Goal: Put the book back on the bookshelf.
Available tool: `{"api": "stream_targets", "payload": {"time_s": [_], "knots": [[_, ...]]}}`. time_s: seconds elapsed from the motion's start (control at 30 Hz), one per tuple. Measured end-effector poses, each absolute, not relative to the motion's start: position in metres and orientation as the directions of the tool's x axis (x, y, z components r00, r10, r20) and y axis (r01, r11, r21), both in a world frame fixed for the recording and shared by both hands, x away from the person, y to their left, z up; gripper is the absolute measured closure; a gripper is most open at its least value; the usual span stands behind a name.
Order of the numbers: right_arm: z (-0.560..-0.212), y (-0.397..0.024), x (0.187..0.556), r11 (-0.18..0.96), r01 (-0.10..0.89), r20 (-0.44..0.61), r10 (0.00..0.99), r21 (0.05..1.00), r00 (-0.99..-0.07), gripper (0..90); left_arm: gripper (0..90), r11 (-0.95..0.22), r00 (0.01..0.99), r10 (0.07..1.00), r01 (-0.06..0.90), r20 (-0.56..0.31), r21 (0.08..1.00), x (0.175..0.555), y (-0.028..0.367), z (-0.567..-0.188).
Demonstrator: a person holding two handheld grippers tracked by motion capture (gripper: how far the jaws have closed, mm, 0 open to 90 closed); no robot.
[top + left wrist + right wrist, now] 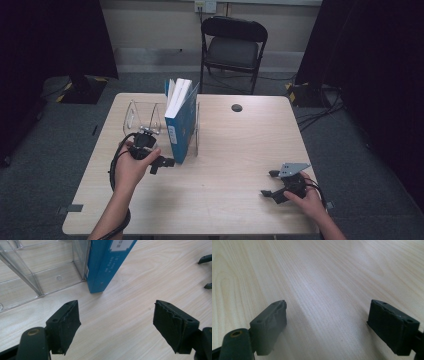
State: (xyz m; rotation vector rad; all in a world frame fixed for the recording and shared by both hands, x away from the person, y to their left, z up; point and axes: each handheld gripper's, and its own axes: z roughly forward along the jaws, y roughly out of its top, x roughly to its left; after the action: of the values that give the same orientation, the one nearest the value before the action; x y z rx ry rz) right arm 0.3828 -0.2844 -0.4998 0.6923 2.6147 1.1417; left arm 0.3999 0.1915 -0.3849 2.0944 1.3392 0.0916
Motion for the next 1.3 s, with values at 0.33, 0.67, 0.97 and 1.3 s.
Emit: {"api": "stream_targets", "payload": {"time_s": [0.33,0.67,0.97,1.3], "knots": [[-0.500,-0.284,0.383,0.591,0.336,0.000,0.495,0.733,-0.869,14.5,21.6,-0.263,0.469,0.834,0.800,-0.290,0.539,0.396,0.198,-0.395],[-0.500,-0.284,0.383,0.591,0.336,0.000,0.495,0.733,-0.869,14.5,21.7,-0.247,0.462,0.833,0.803,-0.304,0.542,0.392,0.207,-0.401],[-0.500,-0.284,0.383,0.591,0.336,-0.001,0.495,0.733,-0.869,14.5,22.1,-0.247,0.455,0.836,0.811,-0.306,0.531,0.388,0.213,-0.413],[-0.500,-0.284,0.383,0.591,0.336,-0.001,0.495,0.734,-0.869,14.6,22.1,-0.246,0.449,0.836,0.821,-0.316,0.515,0.384,0.217,-0.433]]}}
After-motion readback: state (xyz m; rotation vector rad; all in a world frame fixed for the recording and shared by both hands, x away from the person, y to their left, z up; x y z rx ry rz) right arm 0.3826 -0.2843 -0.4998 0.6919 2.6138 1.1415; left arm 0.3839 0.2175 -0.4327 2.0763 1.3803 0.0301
